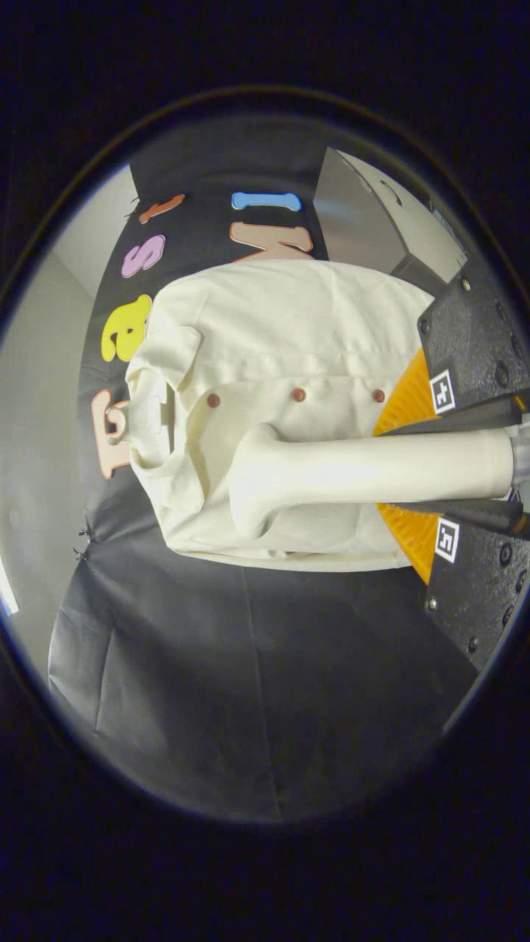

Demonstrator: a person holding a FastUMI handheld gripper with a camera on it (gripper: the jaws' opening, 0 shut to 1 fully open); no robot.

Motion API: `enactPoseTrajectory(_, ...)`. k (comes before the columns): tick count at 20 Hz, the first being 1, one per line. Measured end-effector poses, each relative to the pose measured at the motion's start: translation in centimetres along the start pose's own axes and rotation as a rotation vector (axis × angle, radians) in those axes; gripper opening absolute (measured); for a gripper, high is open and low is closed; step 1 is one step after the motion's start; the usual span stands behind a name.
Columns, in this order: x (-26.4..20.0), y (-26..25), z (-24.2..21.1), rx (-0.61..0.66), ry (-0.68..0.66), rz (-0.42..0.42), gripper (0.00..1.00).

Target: Iron the clothes twice with a garment steamer, once on the left side and once on the right side.

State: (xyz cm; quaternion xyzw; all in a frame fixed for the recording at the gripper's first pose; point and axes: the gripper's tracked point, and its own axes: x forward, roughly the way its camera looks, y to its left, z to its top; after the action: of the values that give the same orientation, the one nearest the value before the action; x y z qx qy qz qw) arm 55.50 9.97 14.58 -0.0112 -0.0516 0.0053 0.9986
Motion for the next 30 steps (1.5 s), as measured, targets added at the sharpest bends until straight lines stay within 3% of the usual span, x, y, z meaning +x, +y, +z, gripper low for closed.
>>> enactPoseTrajectory(11, 6.8, 0.3, -10.1, 0.056, 0.201, -0.054, 0.36)
enactPoseTrajectory(18, 5.1, 1.0, -13.4, 0.053, 0.276, -0.096, 0.35)
enactPoseTrajectory(30, 2.1, 1.1, -23.8, 0.119, 0.429, -0.113, 0.36)
